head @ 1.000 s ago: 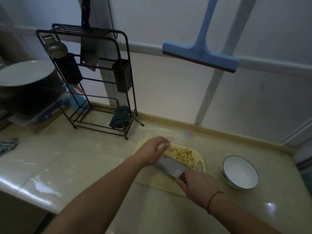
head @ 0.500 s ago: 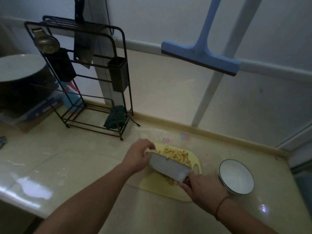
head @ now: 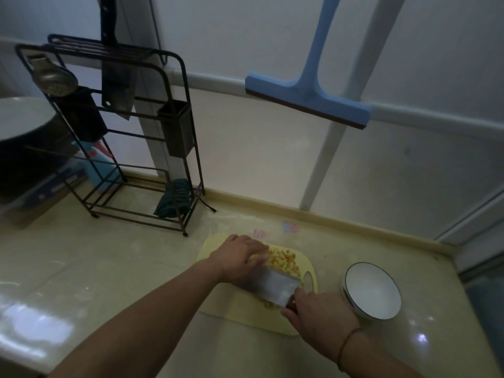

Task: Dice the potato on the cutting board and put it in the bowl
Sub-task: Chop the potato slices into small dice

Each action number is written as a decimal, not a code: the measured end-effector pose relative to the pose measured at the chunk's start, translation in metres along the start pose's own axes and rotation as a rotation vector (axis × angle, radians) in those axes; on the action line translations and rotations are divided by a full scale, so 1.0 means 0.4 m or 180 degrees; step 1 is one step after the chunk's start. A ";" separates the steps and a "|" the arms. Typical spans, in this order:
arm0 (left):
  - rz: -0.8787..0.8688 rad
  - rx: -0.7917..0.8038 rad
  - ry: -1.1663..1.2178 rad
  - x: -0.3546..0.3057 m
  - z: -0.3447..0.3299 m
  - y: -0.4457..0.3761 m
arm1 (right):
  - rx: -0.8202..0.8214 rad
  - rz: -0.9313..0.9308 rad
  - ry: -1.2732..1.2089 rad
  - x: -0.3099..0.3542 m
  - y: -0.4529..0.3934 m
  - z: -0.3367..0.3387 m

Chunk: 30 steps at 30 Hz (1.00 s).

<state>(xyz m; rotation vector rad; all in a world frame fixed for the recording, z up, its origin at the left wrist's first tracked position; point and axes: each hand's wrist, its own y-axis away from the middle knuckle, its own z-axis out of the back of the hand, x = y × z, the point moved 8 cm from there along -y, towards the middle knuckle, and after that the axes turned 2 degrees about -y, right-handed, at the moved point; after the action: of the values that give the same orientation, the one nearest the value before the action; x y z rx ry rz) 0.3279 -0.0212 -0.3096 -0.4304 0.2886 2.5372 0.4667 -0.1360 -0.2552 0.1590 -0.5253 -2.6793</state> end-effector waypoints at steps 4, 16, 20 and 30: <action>0.0951 -0.0733 0.0761 0.148 0.063 0.012 | 0.0013 -0.0028 -0.0074 -0.009 0.005 -0.012; 0.0422 0.0025 -0.0514 0.200 -0.077 0.061 | 0.0043 -0.0045 -0.0131 -0.054 0.028 -0.053; 0.0280 -0.0243 -0.1025 0.180 -0.070 0.078 | 0.0133 -0.0097 -0.0054 -0.063 0.026 -0.072; 0.2072 -0.0596 0.0735 0.236 -0.060 0.230 | -0.0193 0.0130 -0.1117 -0.086 0.035 -0.092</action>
<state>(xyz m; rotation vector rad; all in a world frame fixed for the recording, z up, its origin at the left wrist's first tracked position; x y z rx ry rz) 0.2077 -0.0592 -0.3553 -0.8140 0.3152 3.1671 0.5102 -0.1464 -0.2826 -0.3417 -0.5420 -2.6900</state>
